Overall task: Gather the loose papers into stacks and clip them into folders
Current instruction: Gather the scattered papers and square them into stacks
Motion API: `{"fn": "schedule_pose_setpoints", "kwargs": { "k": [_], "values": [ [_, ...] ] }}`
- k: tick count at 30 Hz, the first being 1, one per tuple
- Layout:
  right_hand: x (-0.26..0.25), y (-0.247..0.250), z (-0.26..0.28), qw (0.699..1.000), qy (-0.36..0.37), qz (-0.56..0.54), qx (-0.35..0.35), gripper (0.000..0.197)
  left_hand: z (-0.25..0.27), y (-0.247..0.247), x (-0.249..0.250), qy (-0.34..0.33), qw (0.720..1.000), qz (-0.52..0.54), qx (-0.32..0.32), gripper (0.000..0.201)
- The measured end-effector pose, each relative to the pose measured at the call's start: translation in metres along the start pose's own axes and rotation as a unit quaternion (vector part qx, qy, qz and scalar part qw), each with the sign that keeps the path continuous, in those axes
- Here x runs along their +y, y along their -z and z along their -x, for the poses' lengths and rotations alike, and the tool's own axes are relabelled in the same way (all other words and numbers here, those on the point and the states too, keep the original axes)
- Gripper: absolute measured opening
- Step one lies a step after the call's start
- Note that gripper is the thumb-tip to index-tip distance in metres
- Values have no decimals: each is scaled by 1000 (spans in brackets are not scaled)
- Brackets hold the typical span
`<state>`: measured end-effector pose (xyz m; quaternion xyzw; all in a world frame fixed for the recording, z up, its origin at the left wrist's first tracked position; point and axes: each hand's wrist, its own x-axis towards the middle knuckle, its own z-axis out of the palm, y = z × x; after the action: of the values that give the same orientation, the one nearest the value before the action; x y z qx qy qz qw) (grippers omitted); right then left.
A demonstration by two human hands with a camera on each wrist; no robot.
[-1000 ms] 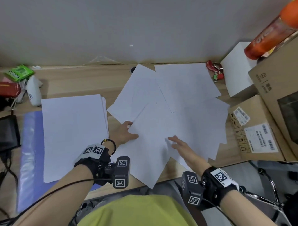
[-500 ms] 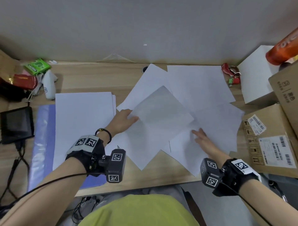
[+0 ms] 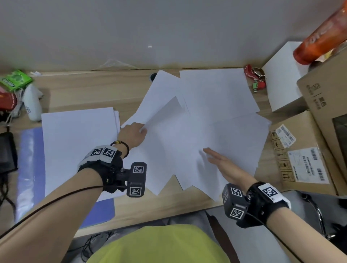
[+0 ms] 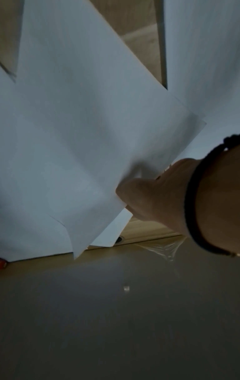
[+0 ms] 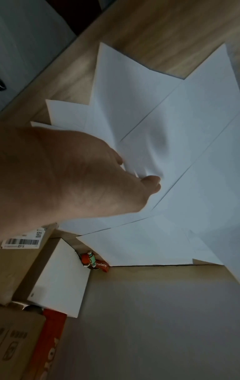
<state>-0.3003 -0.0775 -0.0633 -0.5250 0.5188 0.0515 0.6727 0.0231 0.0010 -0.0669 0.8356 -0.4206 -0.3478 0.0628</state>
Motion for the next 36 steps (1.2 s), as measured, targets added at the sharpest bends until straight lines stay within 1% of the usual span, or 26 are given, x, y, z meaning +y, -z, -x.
{"fn": "schedule_pose_setpoints", "kwargs": {
  "k": [4,8,10,13,16,17,18,20,21,23,25,27,29,31,33,36],
  "values": [
    [-7,-9,-13,1000,11,-7,-13,44,-5,10,2,-21,999,-25,-25,30],
    [-5,-24,-16,999,28,13,-29,45,4,-5,-4,-31,997,-65,-33,28],
    [-3,-32,-17,998,29,45,-25,47,5,-11,-2,-43,992,-108,-38,33],
    [-1,-40,-17,998,33,58,-7,49,4,-13,10,-54,985,-139,-82,37],
    [0,-36,-13,999,26,34,-4,49,1,-13,17,-49,976,-148,-149,46],
    [0,-33,-11,999,22,25,-2,50,-1,-13,16,-47,976,-146,-155,49],
    [1,-31,-10,1000,21,19,6,52,-3,-13,15,-49,979,-135,-148,49],
    [3,-28,-9,998,26,4,51,56,-10,-12,10,-61,990,-79,-103,45],
    [4,-27,-9,996,31,-9,87,58,-14,-11,7,-68,994,-48,-76,42],
    [6,-25,-9,984,37,-39,170,59,-22,-10,2,-68,997,-12,-45,41],
    [9,-19,-10,969,38,-57,238,57,-29,-10,-3,-49,998,-5,-35,46],
    [13,-9,-11,959,28,-61,274,56,-35,-8,-8,-31,999,4,-34,51],
    [15,2,-9,959,8,-57,276,56,-37,-6,-11,-20,999,27,-32,54],
    [15,8,-6,967,-8,-36,251,54,-34,-5,-9,-2,997,75,-26,54],
    [13,8,-5,974,-11,-19,225,49,-29,-10,-6,6,995,92,-26,54],
    [7,-1,-7,982,2,-3,190,44,-20,-19,-2,15,993,110,-47,55]
  ]
}}
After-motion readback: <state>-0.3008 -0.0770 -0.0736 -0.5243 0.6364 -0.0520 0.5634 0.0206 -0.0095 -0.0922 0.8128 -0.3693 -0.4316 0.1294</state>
